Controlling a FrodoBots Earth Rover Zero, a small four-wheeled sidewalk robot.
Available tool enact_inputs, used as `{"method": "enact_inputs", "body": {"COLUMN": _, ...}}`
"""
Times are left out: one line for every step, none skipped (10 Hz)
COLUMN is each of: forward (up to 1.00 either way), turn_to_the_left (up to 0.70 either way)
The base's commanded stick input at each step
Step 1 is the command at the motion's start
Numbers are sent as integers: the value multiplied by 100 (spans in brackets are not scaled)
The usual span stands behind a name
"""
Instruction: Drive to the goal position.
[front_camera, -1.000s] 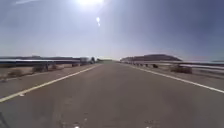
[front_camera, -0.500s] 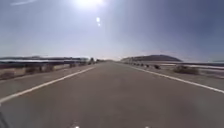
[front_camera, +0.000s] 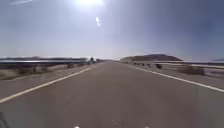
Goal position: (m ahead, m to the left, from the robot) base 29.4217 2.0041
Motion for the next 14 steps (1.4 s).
{"method": "enact_inputs", "body": {"forward": 100, "turn_to_the_left": 0}}
{"method": "enact_inputs", "body": {"forward": 100, "turn_to_the_left": 0}}
{"method": "enact_inputs", "body": {"forward": 100, "turn_to_the_left": 0}}
{"method": "enact_inputs", "body": {"forward": 100, "turn_to_the_left": 0}}
{"method": "enact_inputs", "body": {"forward": 100, "turn_to_the_left": 0}}
{"method": "enact_inputs", "body": {"forward": 100, "turn_to_the_left": 0}}
{"method": "enact_inputs", "body": {"forward": 100, "turn_to_the_left": 0}}
{"method": "enact_inputs", "body": {"forward": 100, "turn_to_the_left": 0}}
{"method": "enact_inputs", "body": {"forward": 100, "turn_to_the_left": 0}}
{"method": "enact_inputs", "body": {"forward": 100, "turn_to_the_left": 0}}
{"method": "enact_inputs", "body": {"forward": 100, "turn_to_the_left": 1}}
{"method": "enact_inputs", "body": {"forward": 100, "turn_to_the_left": 13}}
{"method": "enact_inputs", "body": {"forward": 100, "turn_to_the_left": 26}}
{"method": "enact_inputs", "body": {"forward": 100, "turn_to_the_left": 0}}
